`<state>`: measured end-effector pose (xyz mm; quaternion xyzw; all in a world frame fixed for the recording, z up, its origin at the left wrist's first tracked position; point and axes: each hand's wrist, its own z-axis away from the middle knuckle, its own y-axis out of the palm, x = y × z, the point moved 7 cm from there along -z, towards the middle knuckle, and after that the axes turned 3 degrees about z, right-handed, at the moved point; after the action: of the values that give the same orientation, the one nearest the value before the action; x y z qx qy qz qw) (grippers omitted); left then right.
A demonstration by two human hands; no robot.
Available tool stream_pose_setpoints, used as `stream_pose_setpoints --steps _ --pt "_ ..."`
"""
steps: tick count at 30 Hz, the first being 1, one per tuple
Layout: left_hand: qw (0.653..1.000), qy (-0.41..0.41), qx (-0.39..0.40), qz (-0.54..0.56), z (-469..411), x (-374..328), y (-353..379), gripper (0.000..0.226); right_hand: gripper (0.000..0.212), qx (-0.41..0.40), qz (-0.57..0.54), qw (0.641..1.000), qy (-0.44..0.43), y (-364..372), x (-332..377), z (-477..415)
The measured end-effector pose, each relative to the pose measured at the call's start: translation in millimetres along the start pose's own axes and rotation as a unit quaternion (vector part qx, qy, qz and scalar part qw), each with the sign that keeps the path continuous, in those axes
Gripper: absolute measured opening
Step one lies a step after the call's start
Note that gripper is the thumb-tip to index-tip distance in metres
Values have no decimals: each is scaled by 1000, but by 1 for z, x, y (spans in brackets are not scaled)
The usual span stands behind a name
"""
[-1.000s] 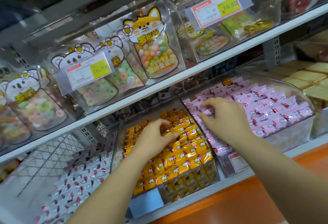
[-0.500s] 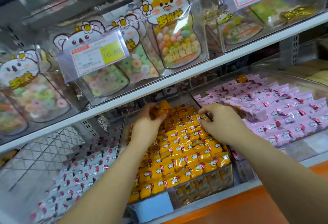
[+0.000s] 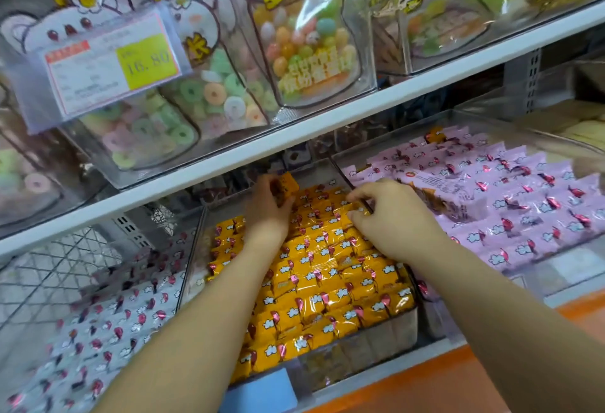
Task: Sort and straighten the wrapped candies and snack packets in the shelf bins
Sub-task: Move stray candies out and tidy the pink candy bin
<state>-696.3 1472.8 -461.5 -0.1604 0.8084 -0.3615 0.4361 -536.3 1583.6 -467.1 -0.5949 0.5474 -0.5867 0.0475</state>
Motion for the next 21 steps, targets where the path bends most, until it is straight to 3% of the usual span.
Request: stream_pose_setpoints --steps 7,12,17,21 --pt "998 31 21 -50 -13 -1 11 41 32 -5 -7 1000 -9 1 -1 -1" --pt "989 132 -17 -72 0 -19 -2 42 35 -6 -4 1000 -10 2 -1 -2" --pt "975 204 56 -65 36 -33 0 42 52 -22 -36 999 -27 1 2 -1" --pt "971 221 82 -43 52 -45 -5 43 48 -16 -48 997 -61 0 7 1"
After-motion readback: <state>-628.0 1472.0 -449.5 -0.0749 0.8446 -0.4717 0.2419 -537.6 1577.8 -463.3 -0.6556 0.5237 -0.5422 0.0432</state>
